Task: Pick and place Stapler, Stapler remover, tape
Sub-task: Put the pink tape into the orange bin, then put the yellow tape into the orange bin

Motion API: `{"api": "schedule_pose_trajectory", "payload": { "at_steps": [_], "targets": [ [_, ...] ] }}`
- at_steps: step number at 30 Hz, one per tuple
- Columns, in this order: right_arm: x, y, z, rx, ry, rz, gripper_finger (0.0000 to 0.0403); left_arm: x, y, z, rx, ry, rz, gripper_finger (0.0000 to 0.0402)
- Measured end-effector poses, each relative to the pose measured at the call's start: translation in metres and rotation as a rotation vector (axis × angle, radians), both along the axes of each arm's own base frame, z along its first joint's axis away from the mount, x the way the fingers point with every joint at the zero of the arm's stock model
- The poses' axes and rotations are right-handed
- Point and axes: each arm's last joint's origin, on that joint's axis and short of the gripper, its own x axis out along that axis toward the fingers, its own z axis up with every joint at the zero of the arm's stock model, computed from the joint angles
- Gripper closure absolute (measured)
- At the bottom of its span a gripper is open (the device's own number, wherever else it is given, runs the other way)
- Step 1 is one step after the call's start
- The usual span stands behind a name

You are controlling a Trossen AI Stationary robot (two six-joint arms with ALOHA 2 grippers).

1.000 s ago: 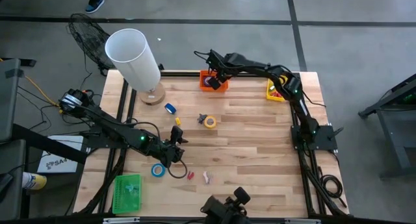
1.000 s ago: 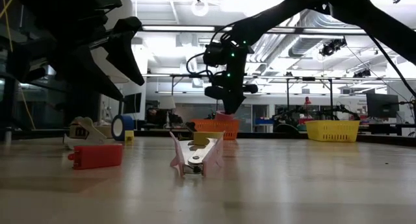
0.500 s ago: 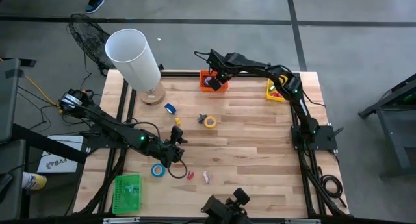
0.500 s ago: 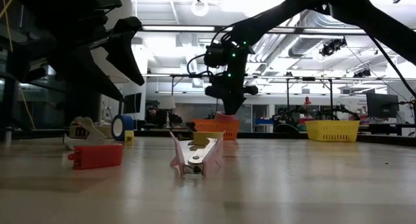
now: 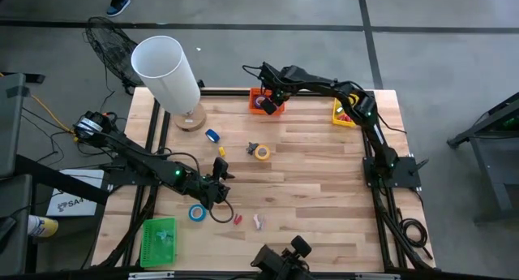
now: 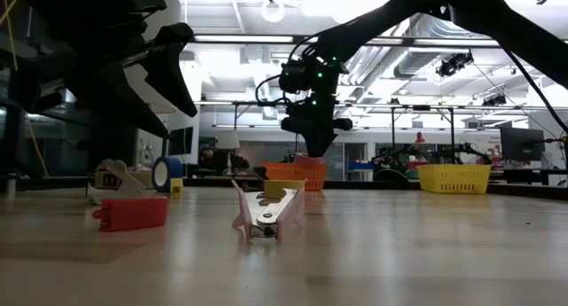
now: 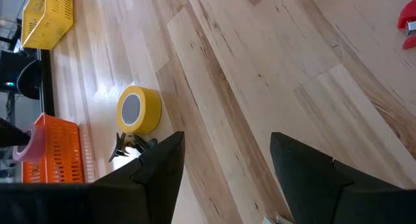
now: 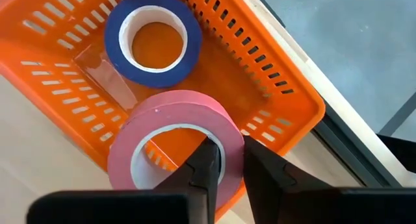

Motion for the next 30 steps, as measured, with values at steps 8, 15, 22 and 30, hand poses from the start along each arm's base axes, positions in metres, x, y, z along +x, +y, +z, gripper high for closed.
{"api": "schedule_pose_trajectory", "payload": {
  "at_steps": [8,15,22,30],
  "targets": [
    [0.0,0.0,0.0,0.0,0.0,0.0,0.032,0.0,0.0,0.0,0.0,0.0,0.0,0.0179],
    [0.0,0.0,0.0,-0.003,0.003,0.008,0.0286,0.0,0.0,0.0,0.002,0.003,0.0,0.0179],
    [0.0,0.0,0.001,-0.019,0.019,0.034,0.0274,0.0,0.0,0.0,0.003,0.007,0.0,0.0179],
    [-0.005,0.009,0.026,-0.01,-0.023,0.102,0.0274,-0.001,0.001,-0.001,0.009,0.017,0.0,0.0179]
  ]
}}
